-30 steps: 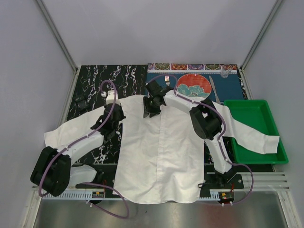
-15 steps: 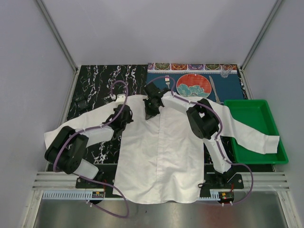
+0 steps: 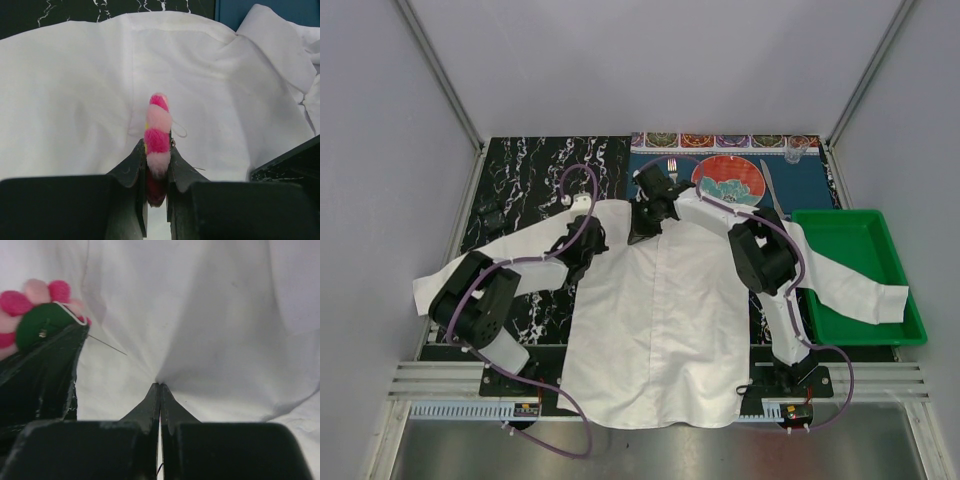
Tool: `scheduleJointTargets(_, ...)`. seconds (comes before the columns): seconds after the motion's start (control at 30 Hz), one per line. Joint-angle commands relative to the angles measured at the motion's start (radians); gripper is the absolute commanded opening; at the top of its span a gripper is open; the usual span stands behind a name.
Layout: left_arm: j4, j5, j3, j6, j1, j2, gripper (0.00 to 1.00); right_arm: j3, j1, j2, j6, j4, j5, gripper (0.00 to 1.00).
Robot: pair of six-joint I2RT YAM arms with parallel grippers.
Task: Pin the brooch onto the clothing
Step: Pin the brooch to the clothes.
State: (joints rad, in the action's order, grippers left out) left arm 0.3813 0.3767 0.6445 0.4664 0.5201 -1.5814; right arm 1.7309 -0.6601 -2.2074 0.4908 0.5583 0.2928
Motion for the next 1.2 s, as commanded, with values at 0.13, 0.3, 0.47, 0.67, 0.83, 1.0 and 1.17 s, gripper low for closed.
scheduleJointTargets(0.13, 0.126, -0.013, 0.043, 0.049, 0.018, -0.022, 0.0, -0.037, 0.039, 0.066, 0.081, -0.074, 0.112, 0.0)
scheduleJointTargets(0.3, 0.11, -0.027, 0.032, 0.072, 0.018, -0.012, 0.0, -0.044, 0.047, 0.057, 0.091, -0.081, 0.115, 0.0)
scheduleJointTargets(0.47, 0.044, 0.004, 0.024, 0.072, 0.006, 0.037, 0.0, -0.051, 0.05, 0.046, 0.094, -0.089, 0.124, 0.0)
scheduleJointTargets(0.67, 0.002, -0.044, -0.002, 0.026, -0.101, 0.086, 0.0, -0.067, 0.048, 0.052, 0.095, -0.097, 0.115, 0.0)
scheduleJointTargets(0.83, 0.014, -0.189, -0.037, 0.055, -0.121, 0.142, 0.0, -0.059, 0.05, 0.048, 0.107, -0.107, 0.134, 0.0)
scheduleJointTargets(1.0, 0.06, -0.26, -0.046, 0.11, -0.112, 0.129, 0.0, -0.056, 0.05, 0.044, 0.117, -0.118, 0.158, 0.0)
scheduleJointTargets(1.17, 0.096, -0.262, -0.048, 0.121, -0.08, 0.11, 0.0, -0.068, 0.056, 0.044, 0.123, -0.126, 0.172, 0.0)
